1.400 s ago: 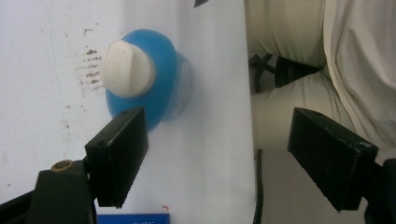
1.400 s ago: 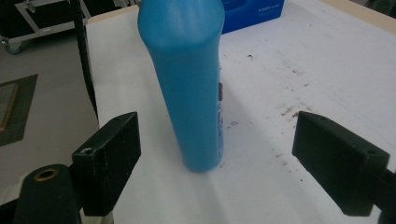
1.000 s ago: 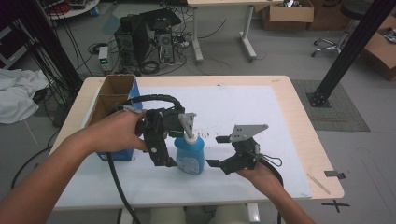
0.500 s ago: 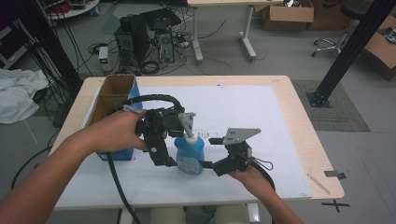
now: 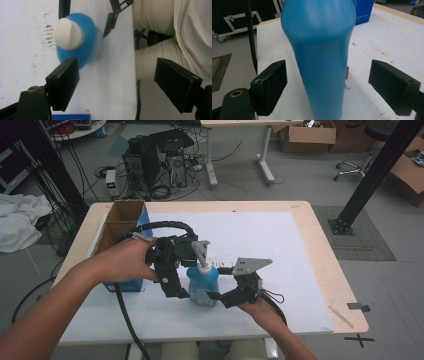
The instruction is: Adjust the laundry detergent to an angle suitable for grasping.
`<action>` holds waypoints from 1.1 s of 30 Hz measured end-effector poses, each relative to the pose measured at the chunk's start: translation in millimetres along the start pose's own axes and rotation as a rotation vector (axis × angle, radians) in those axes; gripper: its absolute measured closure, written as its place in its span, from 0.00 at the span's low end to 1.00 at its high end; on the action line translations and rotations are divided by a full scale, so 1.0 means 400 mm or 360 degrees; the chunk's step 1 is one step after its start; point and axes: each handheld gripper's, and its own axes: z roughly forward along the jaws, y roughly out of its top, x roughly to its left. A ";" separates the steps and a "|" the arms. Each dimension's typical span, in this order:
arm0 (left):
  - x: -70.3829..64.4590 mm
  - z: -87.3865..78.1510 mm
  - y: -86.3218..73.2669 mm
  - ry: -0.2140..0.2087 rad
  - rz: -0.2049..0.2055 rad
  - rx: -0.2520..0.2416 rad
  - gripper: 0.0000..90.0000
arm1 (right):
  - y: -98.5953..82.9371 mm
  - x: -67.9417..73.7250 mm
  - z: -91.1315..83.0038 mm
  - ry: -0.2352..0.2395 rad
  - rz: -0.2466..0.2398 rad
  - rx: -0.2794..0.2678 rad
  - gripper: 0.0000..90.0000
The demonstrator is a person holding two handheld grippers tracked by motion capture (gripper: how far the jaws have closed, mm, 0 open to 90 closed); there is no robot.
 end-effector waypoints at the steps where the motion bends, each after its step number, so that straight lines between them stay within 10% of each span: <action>1: -0.001 0.001 -0.001 -0.0002 -0.0010 -0.0003 0.23 | 0.000 -0.001 0.003 -0.0001 0.0000 -0.0002 0.17; 33: -0.002 0.007 -0.007 -0.0007 -0.0016 -0.0005 0.24 | -0.009 0.004 0.083 -0.0036 0.0016 -0.0084 0.17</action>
